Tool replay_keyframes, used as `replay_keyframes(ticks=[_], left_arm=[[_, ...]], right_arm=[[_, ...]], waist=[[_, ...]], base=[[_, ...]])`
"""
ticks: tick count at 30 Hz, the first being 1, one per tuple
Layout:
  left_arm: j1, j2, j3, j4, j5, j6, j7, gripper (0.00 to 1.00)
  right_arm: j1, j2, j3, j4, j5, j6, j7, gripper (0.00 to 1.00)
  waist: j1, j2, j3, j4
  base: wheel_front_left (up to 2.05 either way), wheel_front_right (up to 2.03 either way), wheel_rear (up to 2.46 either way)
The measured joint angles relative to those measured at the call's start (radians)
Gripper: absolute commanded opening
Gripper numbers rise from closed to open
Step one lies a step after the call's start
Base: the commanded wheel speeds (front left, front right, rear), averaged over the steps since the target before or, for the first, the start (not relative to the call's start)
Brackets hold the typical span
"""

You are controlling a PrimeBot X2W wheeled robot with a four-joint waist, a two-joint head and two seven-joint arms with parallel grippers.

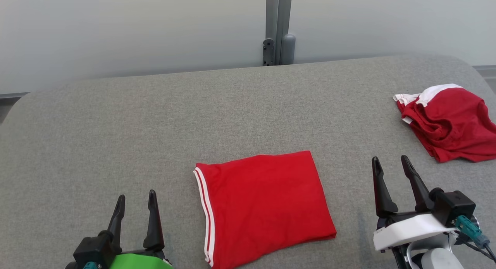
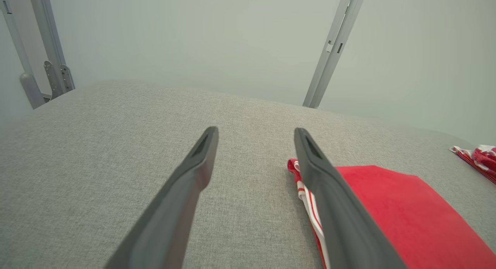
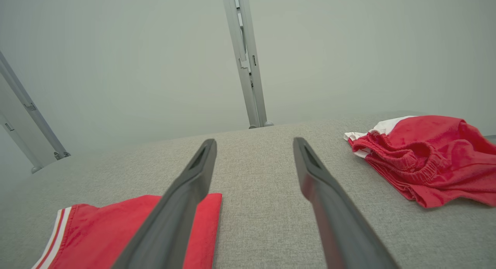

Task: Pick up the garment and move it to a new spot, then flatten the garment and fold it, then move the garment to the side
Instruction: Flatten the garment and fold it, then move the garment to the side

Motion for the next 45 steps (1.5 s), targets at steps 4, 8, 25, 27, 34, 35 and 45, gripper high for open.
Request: replay_keyframes(ticks=[4,8,25,27,34,35,45], left_arm=[[0.002,-0.006,0.004,0.000,0.006,-0.004,0.000,1.00],[0.001,-0.009,0.007,0.002,0.008,-0.009,0.000,1.00],[-0.001,-0.021,0.014,0.011,0.024,-0.022,0.000,1.00],[-0.004,-0.023,0.013,0.011,0.026,-0.023,0.000,1.00],[-0.023,-0.029,0.004,0.015,0.026,-0.027,0.000,1.00],[-0.026,-0.030,0.003,0.015,0.026,-0.028,0.000,1.00],[-0.051,-0.035,-0.004,0.018,0.023,-0.034,-0.001,1.00]], right_arm=[[0.009,0.000,0.012,0.003,0.007,0.000,0.000,1.00],[0.008,0.001,0.016,0.005,0.007,0.000,0.000,1.00],[-0.009,0.001,0.004,0.041,0.005,0.000,0.039,1.00],[-0.031,0.001,-0.006,0.055,0.015,0.000,0.094,1.00],[-0.139,-0.062,0.031,0.072,0.099,0.000,0.387,1.00],[-0.152,-0.083,0.047,0.072,0.118,0.000,0.429,1.00],[-0.189,-0.208,0.194,0.144,0.294,0.000,0.670,1.00]], waist=[[0.0000,0.0000,-0.003,0.002],[0.0000,0.0000,-0.006,0.004],[0.0000,0.0000,0.003,0.015],[0.0000,0.0000,0.007,0.019],[0.0000,0.0000,0.025,0.047],[0.0000,0.0000,0.028,0.053],[0.0000,0.0000,0.069,0.123]], base=[[0.00,0.00,0.00],[0.00,0.00,0.00],[0.00,0.00,0.00],[0.00,0.00,0.00],[0.00,0.00,0.00],[0.00,0.00,0.00],[0.00,0.00,0.00]])
